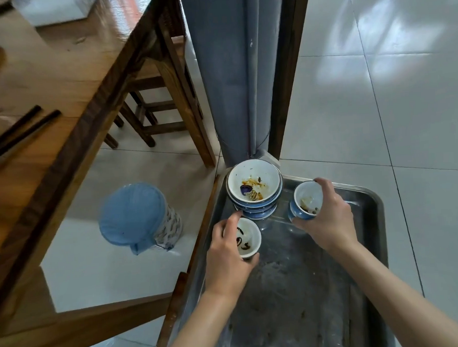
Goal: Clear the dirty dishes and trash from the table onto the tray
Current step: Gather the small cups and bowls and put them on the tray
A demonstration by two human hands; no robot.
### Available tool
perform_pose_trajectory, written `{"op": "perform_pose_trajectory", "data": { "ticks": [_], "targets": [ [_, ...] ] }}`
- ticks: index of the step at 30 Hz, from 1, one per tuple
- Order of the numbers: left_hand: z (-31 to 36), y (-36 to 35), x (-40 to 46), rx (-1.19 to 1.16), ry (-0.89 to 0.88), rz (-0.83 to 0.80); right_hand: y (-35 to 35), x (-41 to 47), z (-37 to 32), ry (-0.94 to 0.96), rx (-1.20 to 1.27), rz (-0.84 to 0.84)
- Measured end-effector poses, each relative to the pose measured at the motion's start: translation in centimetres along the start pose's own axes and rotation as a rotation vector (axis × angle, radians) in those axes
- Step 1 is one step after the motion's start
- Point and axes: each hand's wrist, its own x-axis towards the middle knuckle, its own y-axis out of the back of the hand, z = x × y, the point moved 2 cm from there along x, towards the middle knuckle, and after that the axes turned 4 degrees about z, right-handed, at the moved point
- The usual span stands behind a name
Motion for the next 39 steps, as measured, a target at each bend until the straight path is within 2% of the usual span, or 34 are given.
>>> {"op": "perform_pose_trajectory", "data": {
  "ticks": [23, 39],
  "targets": [
    [0.1, 0.2, -0.1, 0.081, 0.008, -0.067, -0.5, -1.0, -1.6, 0.019, -0.062, -0.079],
    [0.6, 0.8, -0.1, 0.101, 0.057, -0.051, 0.0, -0.8, -2.1, 0.009, -0.171, -0.146]
  ]
}}
